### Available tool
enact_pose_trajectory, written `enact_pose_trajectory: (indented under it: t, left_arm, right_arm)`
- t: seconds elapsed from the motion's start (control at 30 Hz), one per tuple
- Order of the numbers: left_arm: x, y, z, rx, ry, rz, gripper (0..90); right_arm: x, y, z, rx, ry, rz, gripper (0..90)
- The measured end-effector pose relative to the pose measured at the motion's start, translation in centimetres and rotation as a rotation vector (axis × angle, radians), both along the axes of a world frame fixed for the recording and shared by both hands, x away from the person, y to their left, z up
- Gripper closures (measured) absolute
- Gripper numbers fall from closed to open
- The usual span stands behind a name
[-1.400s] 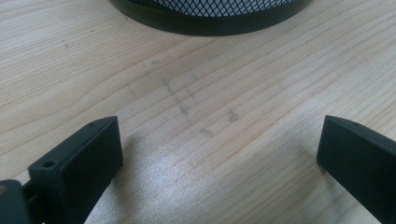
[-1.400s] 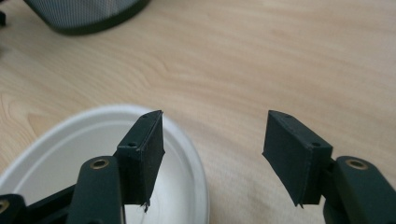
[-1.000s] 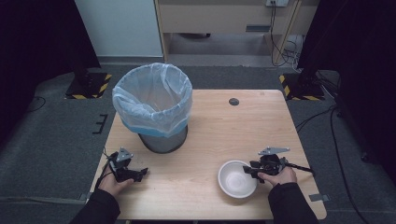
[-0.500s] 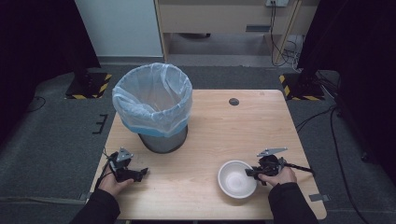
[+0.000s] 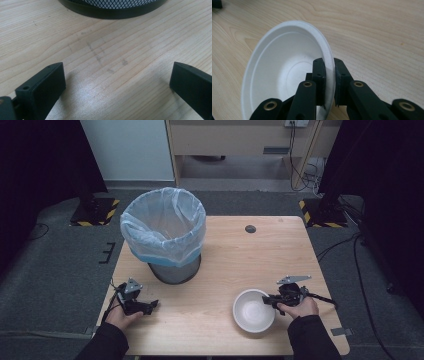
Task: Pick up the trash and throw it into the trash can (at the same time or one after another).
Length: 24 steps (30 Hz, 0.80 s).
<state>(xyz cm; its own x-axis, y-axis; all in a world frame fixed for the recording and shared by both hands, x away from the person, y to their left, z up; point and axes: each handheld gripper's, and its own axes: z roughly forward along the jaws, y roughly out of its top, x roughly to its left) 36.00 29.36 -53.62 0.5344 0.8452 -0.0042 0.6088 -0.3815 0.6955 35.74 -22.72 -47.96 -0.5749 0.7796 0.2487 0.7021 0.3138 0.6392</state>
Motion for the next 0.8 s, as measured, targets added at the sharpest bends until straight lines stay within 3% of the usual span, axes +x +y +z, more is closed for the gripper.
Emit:
enact_pose_trajectory:
  t: [0.33, 0.8]
  left_arm:
    - [0.0, 0.0, 0.0, 0.0, -0.001, 0.001, 0.0]
    - [0.0, 0.0, 0.0, 0.001, 0.0, 0.0, 0.0]
  right_arm:
    - [0.0, -0.5, 1.8, 0.072, -0.105, -0.078, 83.4]
    - [-0.2, -1.9, 3.8, 0.263, -0.267, -0.213, 83.4]
